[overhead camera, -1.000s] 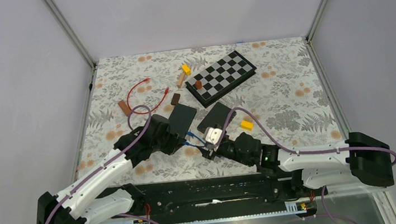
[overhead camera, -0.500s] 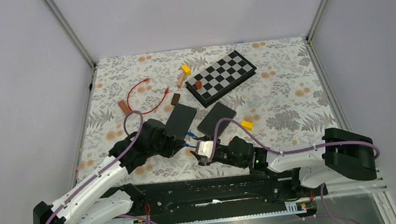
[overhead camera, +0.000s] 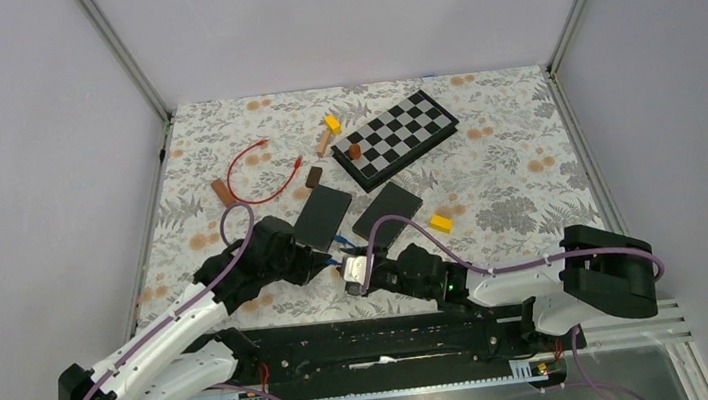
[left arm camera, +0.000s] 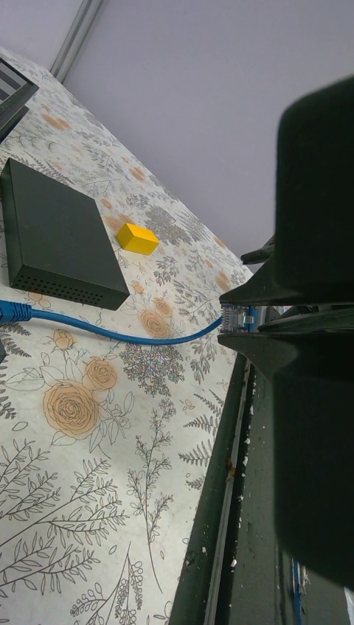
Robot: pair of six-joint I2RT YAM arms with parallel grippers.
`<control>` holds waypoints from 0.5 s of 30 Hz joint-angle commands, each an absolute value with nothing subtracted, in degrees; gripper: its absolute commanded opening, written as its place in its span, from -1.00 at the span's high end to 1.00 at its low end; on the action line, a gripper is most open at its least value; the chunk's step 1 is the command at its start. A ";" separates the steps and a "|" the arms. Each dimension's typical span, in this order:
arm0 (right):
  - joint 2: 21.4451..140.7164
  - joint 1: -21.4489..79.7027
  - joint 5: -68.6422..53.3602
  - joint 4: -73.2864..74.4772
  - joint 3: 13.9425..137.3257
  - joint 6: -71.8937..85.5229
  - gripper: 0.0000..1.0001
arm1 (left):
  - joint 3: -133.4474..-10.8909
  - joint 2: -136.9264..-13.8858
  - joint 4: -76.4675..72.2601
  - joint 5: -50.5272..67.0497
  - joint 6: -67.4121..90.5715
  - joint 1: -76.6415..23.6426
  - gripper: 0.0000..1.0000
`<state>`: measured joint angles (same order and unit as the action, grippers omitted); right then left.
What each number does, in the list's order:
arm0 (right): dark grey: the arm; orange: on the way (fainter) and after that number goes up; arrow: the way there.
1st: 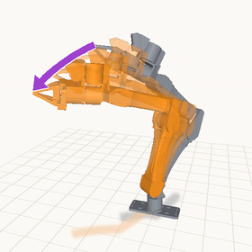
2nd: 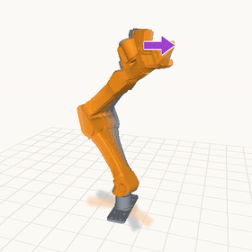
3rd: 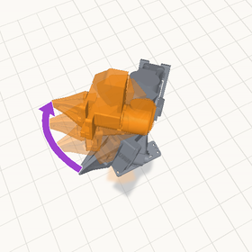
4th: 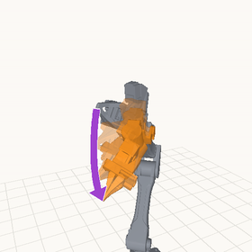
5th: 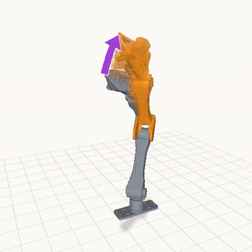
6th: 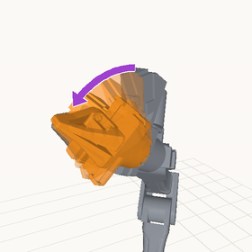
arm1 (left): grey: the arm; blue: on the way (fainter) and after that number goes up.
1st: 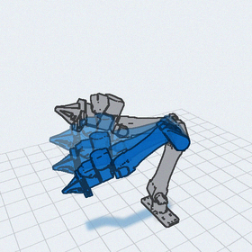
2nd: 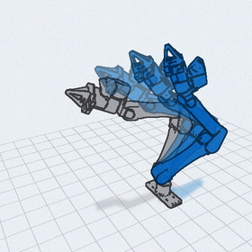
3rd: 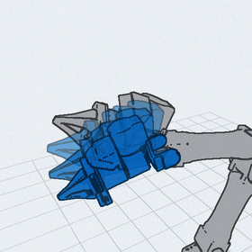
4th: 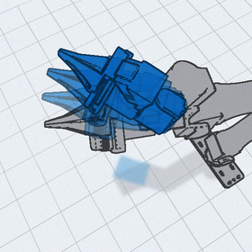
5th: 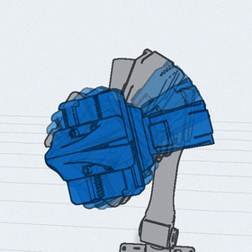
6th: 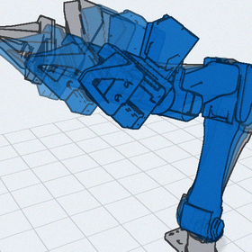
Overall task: Insert the plug into the switch port
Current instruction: Pick up the connector from the center of the board.
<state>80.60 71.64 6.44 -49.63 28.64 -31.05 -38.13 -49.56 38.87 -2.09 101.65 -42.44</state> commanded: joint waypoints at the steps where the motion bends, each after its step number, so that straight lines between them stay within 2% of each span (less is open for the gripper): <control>1: 82.00 72.16 6.57 -52.29 31.24 -31.78 0.07 | -39.26 -49.47 37.79 -1.16 102.04 -42.32 1.00; 15: 83.02 72.15 6.95 -51.08 30.86 -32.78 0.30 | -40.06 -49.96 37.96 -1.32 102.00 -42.36 1.00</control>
<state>82.70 71.64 6.42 -49.54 29.10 -31.68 -38.20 -49.60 38.85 -2.09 101.86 -42.39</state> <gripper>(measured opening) 0.351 0.063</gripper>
